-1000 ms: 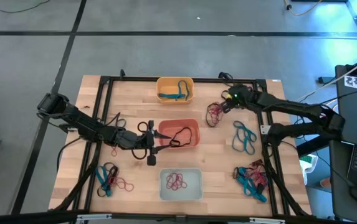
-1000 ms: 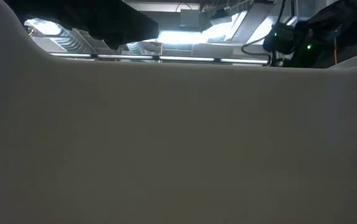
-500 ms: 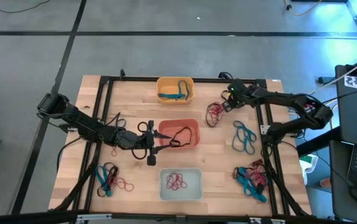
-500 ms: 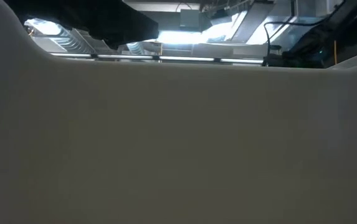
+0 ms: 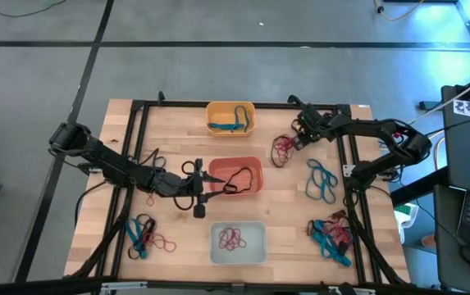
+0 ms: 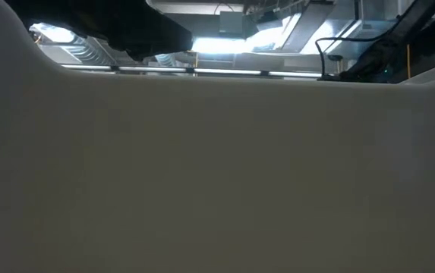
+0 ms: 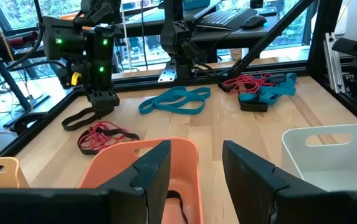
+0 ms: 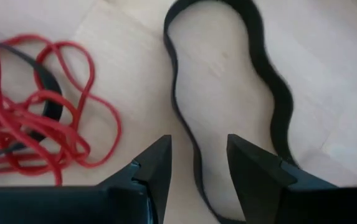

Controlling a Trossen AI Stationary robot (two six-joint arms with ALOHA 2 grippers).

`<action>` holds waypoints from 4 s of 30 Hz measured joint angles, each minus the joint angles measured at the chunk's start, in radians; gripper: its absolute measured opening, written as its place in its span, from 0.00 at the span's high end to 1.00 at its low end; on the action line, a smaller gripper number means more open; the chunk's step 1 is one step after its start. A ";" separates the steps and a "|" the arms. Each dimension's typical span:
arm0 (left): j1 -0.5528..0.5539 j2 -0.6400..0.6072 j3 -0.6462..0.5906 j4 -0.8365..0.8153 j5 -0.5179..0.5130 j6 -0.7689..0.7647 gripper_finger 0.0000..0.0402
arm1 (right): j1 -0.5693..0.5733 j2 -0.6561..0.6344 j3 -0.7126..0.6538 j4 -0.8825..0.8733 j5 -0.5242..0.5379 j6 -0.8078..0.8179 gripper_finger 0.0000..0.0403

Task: Sort rubber bands into baskets
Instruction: Put the black rubber band in the orange bin

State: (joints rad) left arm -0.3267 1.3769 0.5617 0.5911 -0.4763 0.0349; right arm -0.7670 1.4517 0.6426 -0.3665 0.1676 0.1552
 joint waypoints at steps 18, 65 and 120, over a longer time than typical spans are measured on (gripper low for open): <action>0.000 0.000 0.000 0.000 0.000 -0.011 0.64 | -0.004 0.088 0.003 0.074 -0.011 -0.004 0.77; 0.000 0.000 0.000 -0.004 0.000 -0.010 0.64 | 0.611 -0.236 0.265 0.244 -0.073 -0.086 0.97; 0.000 0.000 0.001 -0.005 0.000 -0.011 0.64 | 0.786 0.136 0.266 0.494 -0.116 0.025 0.65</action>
State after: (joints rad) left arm -0.3267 1.3769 0.5625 0.5865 -0.4766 0.0235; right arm 0.0193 1.5879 0.9081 0.1271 0.0513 0.1799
